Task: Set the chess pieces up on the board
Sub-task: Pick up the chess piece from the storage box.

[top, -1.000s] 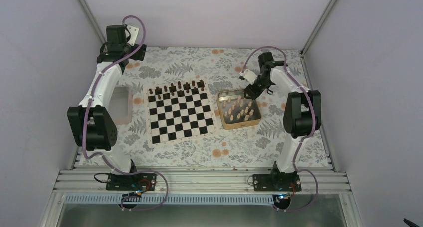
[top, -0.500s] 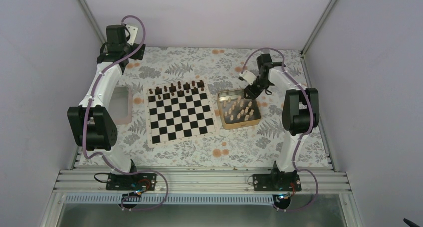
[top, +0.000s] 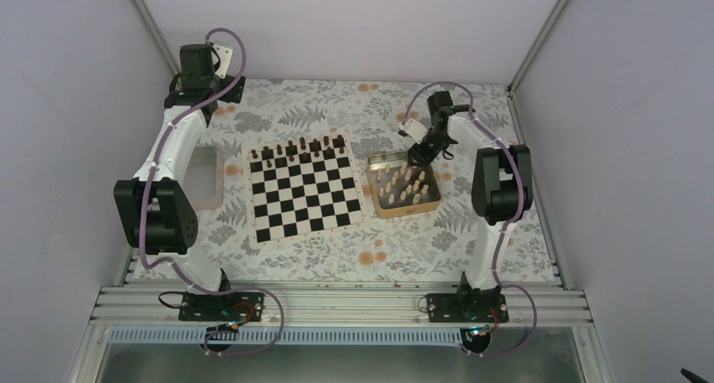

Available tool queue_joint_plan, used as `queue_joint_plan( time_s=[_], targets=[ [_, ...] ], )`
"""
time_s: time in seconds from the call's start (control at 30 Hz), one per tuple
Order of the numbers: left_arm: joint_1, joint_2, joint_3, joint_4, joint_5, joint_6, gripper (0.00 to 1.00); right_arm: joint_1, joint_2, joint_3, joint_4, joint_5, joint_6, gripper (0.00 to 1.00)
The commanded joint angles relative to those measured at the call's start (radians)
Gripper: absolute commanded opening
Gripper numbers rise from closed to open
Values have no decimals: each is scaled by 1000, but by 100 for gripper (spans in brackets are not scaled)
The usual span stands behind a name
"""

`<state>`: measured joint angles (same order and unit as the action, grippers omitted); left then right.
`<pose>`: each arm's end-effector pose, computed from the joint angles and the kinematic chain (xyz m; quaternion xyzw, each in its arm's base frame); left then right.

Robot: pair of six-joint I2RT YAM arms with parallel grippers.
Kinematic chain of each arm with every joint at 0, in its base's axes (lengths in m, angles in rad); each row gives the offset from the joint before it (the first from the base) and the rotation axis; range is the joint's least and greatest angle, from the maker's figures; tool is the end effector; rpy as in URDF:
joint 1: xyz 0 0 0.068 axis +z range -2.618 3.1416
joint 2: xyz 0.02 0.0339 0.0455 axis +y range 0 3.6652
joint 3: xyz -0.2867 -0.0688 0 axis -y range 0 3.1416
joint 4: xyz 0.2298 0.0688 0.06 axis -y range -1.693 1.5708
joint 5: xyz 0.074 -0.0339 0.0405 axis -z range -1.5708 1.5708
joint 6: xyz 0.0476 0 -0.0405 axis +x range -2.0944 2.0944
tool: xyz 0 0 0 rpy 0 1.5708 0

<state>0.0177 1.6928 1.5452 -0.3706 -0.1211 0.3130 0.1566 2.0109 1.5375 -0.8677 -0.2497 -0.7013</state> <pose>0.3962 0.0128 0.3636 0.0969 0.8582 0.1341 0.4860 0.3946 0.0742 0.2045 -0.4229 0.8904 0.0886 0.1428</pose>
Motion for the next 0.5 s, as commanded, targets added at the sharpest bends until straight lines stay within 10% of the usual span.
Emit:
queue_joint_plan(
  time_s=[0.0,0.47],
  targets=[
    [5,-36,-15,29,0,-8,100,17,26,26,4,15,15,44],
    [5,-39,-18,32,1,-12,100,18,-30,24,21,59,23,15]
  ],
)
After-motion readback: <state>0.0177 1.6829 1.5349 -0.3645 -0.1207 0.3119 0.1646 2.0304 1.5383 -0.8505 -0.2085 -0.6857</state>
